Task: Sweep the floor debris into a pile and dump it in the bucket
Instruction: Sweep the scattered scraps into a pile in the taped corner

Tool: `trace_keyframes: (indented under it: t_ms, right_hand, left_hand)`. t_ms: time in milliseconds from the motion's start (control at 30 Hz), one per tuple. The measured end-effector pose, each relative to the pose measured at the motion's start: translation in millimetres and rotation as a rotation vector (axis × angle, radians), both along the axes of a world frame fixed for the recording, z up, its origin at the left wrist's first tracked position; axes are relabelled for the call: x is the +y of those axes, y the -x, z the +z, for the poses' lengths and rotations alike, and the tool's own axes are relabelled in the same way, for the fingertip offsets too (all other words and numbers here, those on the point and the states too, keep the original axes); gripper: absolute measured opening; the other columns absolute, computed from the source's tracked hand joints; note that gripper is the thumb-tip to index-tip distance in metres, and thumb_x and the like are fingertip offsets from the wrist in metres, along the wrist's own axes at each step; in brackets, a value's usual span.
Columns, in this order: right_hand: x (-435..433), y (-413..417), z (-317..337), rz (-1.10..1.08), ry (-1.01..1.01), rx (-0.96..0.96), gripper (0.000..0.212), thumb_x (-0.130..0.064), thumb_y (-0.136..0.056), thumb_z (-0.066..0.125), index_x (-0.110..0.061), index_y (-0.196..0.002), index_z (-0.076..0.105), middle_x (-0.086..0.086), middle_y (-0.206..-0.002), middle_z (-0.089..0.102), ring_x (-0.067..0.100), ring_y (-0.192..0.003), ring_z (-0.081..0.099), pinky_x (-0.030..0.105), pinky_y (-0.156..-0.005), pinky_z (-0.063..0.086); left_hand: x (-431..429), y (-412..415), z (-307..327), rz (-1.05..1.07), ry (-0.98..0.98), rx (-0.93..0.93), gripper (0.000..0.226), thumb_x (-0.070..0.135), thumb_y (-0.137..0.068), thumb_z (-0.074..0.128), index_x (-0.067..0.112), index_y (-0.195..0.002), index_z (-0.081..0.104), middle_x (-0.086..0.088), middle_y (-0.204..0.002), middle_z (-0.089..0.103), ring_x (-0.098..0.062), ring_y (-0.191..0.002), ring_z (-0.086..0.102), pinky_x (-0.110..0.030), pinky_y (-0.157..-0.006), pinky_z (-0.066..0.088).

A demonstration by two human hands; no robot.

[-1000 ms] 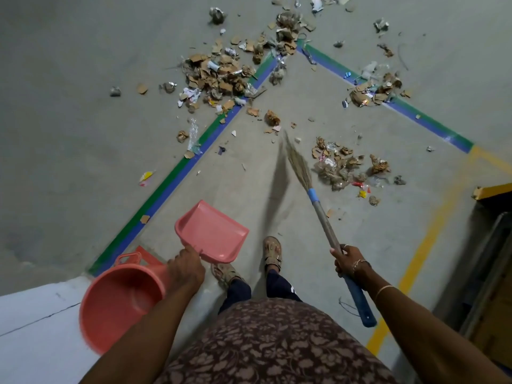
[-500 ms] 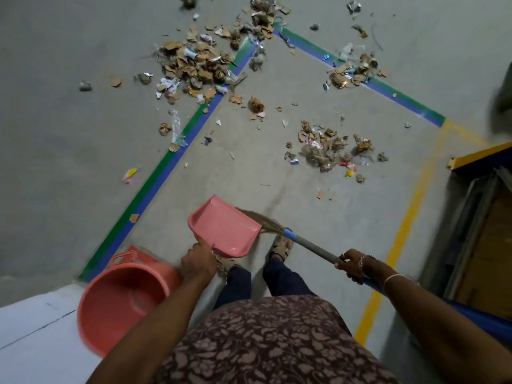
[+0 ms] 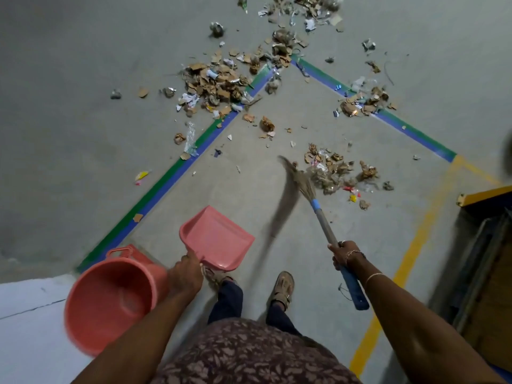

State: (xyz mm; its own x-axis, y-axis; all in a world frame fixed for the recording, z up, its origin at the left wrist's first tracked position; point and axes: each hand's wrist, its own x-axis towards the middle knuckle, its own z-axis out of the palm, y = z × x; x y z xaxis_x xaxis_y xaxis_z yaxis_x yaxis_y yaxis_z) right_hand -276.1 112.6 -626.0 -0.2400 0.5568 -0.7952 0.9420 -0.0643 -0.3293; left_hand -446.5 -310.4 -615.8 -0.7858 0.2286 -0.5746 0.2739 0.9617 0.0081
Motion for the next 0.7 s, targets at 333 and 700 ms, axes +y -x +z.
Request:
trace_keyframes:
  t_ms: [333,700]
  right_hand:
    - [-32.2,-15.7,43.2,0.064,0.197,0.289,0.024,-0.019,-0.096,0.064,0.0,-0.109,0.06,0.009,-0.057,0.046,0.02,-0.045,0.046,0.027,-0.044,0.041]
    - [-144.7,95.0,22.7,0.522,0.339,0.118,0.035,-0.021,-0.093,0.067,0.0,-0.119,0.055,0.011,-0.065,0.055,0.019,-0.046,0.052,0.027,-0.042,0.046]
  left_hand:
    - [24.3,-29.5,27.4,0.221,-0.002,0.004,0.033,0.02,-0.097,0.048,0.008,-0.128,0.046,-0.014,-0.122,0.061,-0.036,-0.114,0.062,-0.044,-0.089,0.049]
    - [-61.4,-15.8,21.2,0.348,0.011,0.052,0.065,0.039,-0.092,0.056,0.011,-0.147,0.035,-0.007,-0.124,0.061,-0.033,-0.111,0.064,-0.044,-0.086,0.053]
